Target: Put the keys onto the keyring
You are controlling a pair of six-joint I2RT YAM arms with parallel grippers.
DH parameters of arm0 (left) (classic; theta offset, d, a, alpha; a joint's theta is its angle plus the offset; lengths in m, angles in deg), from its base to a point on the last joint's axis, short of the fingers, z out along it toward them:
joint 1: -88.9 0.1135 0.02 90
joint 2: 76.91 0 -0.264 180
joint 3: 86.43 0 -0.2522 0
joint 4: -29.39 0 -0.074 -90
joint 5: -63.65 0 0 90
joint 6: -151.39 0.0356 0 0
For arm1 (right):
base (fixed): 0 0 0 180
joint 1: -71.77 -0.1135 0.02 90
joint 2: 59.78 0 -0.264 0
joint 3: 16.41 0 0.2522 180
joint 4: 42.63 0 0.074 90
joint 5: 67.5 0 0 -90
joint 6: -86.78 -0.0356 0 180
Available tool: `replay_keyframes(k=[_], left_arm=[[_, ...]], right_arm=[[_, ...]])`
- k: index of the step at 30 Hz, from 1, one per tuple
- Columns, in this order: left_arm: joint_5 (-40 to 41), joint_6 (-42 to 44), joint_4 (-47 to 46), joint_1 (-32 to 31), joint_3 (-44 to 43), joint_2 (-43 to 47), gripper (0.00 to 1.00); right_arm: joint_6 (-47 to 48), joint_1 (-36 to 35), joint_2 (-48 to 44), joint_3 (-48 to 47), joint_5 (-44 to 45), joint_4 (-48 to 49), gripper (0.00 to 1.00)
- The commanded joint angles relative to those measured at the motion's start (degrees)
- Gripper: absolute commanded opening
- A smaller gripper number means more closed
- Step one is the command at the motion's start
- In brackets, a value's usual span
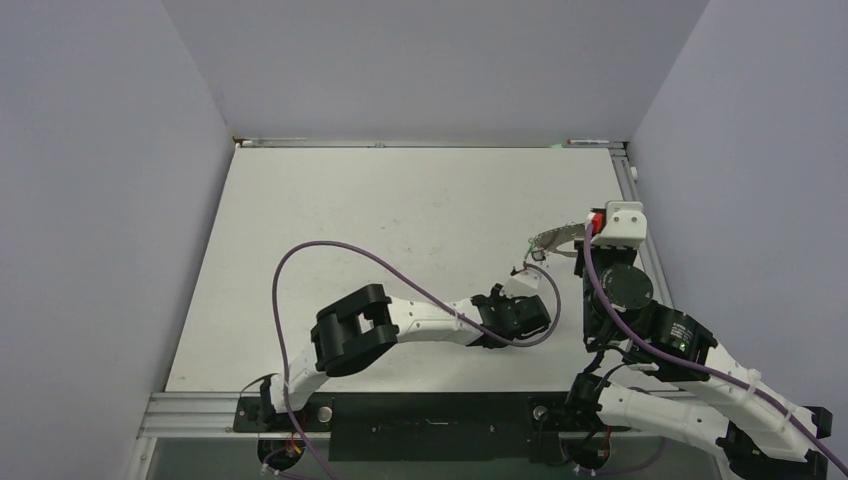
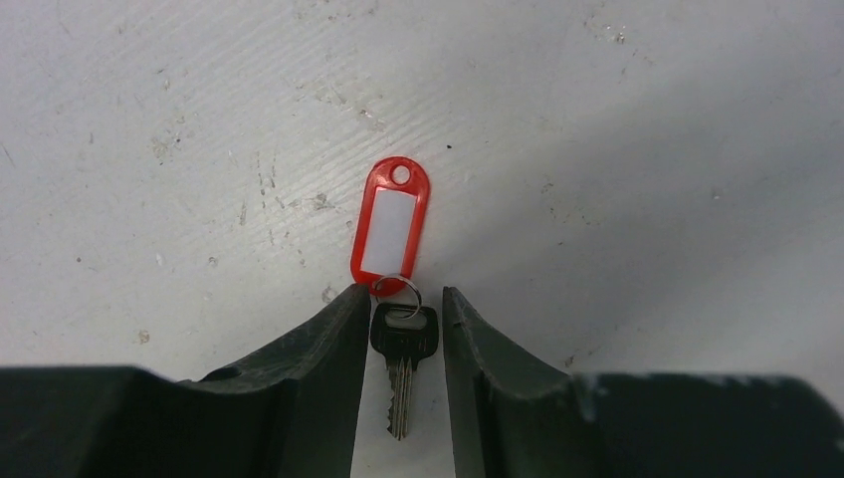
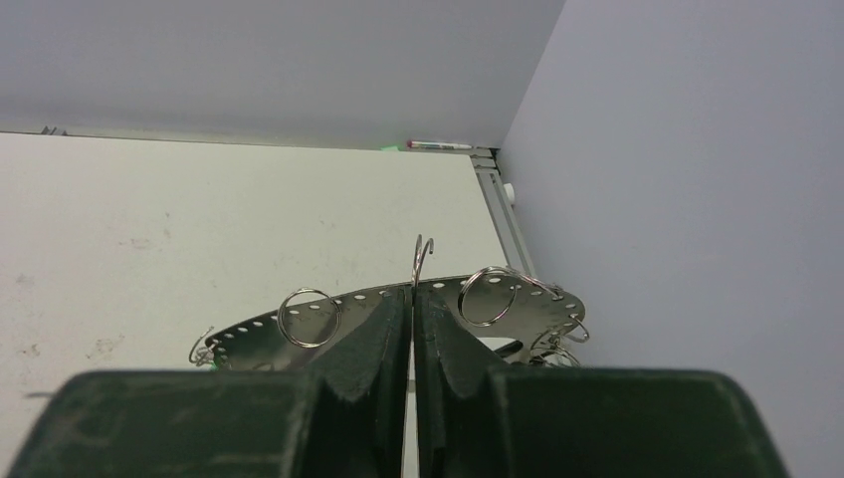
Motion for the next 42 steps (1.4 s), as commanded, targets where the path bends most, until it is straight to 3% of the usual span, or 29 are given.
replay_keyframes(k=[1,8,18,23,29,42], left_arm=[[2.70,-0.54,0.94,-0.21,-3.90,-1.68,0.29],[4.20,-0.32,1.53,-0.47,-4.92,-3.41,0.24],[4.07,-1.11,1.82,-0.82,-3.83,-2.83,0.01],[3.30,-0.94,0.00,-1.00,-0.98,0.23,0.00],[-1.34,2.72,-7.02,-1.08,7.15,7.28,0.00],[-16.53,13.10,-27.26,-0.93,35.34,33.24,0.00]], right_arm=[[0.06,0.36,-0.86,-0.96,-0.04,0.09,0.05],[0.02,0.35,-0.75,-0.80,-0.78,-0.14,0.05],[-0.15,0.36,-0.76,-0.54,-1.51,-0.13,0.05],[-0.61,0.40,-0.17,-0.84,-2.19,-0.74,0.05],[-1.51,0.35,-0.12,-0.88,-3.72,-1.18,0.05],[-3.30,0.35,-0.25,0.72,-8.92,-0.11,0.05]])
